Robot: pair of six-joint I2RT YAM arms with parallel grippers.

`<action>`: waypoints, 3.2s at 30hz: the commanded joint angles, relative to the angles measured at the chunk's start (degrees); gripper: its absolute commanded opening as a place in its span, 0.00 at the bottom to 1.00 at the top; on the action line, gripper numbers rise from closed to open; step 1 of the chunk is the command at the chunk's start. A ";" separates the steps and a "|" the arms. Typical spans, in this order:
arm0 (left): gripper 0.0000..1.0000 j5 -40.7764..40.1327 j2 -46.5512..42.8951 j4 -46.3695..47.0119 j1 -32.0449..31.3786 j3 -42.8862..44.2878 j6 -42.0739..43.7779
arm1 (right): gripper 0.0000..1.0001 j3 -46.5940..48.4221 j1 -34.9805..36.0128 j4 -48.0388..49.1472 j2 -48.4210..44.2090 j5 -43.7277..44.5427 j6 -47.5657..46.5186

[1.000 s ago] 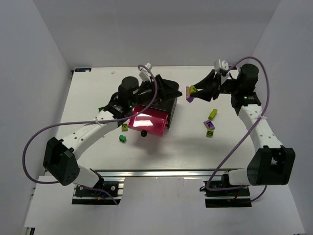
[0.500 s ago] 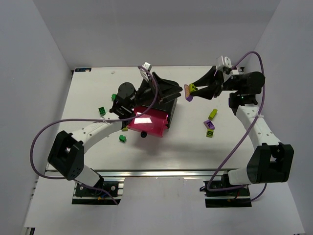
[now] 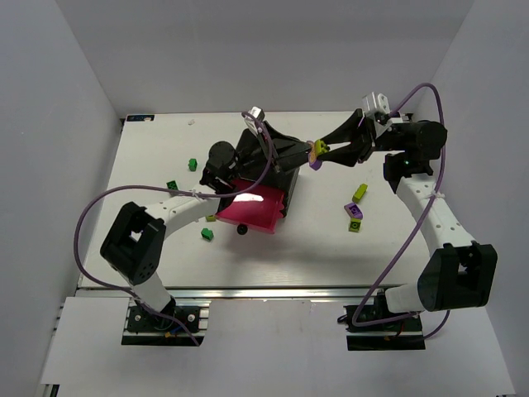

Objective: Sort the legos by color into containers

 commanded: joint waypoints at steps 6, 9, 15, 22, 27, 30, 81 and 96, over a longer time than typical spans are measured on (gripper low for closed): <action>0.68 3.68 3.12 16.03 0.28 2.70 -11.01 | 0.00 2.77 0.78 2.78 1.00 1.92 -1.01; 0.59 4.91 4.44 18.93 0.28 3.05 -13.47 | 0.00 3.03 1.22 2.69 1.27 2.09 -1.19; 0.28 5.88 6.38 24.99 -0.25 3.40 -17.69 | 0.00 3.38 1.22 1.82 1.53 2.18 -2.42; 0.00 6.59 4.81 25.61 2.11 0.95 -18.23 | 0.00 3.99 0.34 -1.08 2.06 1.22 -4.87; 0.00 6.32 -2.31 25.26 8.70 -9.24 -17.79 | 0.00 5.31 -1.07 -2.05 2.67 0.16 -5.06; 0.00 7.20 -5.99 23.95 13.01 -12.49 -17.52 | 0.00 5.75 -1.42 -2.84 3.20 -0.54 -4.88; 0.73 -28.39 -11.19 -102.61 5.55 19.73 54.99 | 0.00 4.70 7.90 -82.21 14.36 64.15 -55.51; 0.02 -31.39 -37.11 -103.77 7.13 -0.97 41.72 | 0.04 3.29 7.64 -80.27 22.88 71.79 -55.68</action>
